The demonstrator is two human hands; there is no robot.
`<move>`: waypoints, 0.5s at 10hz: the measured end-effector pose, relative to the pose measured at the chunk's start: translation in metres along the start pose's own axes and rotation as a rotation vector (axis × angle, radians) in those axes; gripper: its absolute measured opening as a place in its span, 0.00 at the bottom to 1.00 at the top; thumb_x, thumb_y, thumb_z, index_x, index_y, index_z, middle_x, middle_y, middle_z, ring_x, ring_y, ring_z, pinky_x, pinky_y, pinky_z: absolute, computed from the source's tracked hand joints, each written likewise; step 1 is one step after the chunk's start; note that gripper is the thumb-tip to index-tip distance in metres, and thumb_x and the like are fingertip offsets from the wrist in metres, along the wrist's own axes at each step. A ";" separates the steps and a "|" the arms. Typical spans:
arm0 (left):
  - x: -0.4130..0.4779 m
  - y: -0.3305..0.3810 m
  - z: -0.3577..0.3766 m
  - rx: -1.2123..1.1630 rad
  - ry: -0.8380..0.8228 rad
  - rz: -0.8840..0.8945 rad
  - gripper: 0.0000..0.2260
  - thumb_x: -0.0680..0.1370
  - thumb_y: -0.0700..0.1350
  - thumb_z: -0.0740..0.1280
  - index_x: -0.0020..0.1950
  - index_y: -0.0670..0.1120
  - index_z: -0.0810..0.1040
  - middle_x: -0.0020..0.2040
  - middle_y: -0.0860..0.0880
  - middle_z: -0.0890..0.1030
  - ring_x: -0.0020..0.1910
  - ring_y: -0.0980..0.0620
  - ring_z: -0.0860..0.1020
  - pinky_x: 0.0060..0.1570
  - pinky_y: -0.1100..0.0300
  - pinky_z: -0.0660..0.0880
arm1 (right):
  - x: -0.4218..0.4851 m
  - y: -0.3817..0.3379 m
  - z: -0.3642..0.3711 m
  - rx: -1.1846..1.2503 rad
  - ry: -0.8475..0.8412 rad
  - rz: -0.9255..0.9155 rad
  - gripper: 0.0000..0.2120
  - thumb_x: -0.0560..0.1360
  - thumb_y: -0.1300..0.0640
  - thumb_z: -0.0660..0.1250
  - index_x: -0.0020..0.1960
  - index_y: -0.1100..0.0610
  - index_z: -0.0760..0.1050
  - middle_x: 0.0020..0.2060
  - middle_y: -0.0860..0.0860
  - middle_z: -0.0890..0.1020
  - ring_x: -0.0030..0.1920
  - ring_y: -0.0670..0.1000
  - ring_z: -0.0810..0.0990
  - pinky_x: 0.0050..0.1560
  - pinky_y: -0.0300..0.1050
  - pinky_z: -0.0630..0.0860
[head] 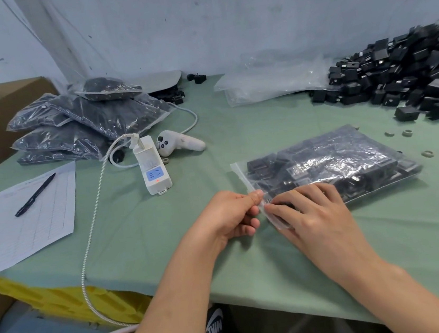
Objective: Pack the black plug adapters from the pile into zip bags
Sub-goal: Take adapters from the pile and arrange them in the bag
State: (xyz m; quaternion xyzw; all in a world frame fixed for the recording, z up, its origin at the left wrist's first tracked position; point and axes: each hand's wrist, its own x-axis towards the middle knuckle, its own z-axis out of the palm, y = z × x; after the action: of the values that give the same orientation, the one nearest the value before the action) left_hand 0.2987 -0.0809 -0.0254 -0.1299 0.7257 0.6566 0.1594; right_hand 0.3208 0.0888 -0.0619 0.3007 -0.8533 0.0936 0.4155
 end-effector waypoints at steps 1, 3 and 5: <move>0.001 0.000 0.000 -0.001 0.003 -0.003 0.10 0.80 0.47 0.69 0.45 0.42 0.76 0.29 0.50 0.73 0.22 0.57 0.73 0.22 0.66 0.71 | 0.001 0.000 0.000 -0.003 0.005 -0.001 0.11 0.81 0.52 0.65 0.44 0.51 0.84 0.44 0.45 0.84 0.43 0.53 0.82 0.50 0.50 0.74; 0.002 0.000 0.000 -0.007 -0.001 -0.003 0.10 0.80 0.47 0.69 0.43 0.42 0.75 0.29 0.50 0.73 0.22 0.57 0.73 0.22 0.66 0.72 | 0.001 0.000 -0.001 0.005 0.008 0.002 0.12 0.81 0.52 0.64 0.44 0.51 0.84 0.44 0.45 0.84 0.43 0.54 0.82 0.50 0.50 0.75; 0.002 0.000 0.000 -0.021 -0.005 -0.003 0.12 0.80 0.47 0.69 0.40 0.43 0.75 0.28 0.51 0.74 0.22 0.57 0.73 0.22 0.66 0.72 | 0.000 0.000 0.001 0.001 0.005 0.000 0.10 0.81 0.53 0.65 0.45 0.51 0.84 0.44 0.45 0.84 0.43 0.54 0.81 0.51 0.50 0.74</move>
State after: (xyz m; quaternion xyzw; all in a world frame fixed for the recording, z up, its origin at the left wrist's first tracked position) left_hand 0.2967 -0.0814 -0.0267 -0.1312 0.7181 0.6643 0.1608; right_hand 0.3199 0.0885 -0.0625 0.3004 -0.8524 0.0946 0.4173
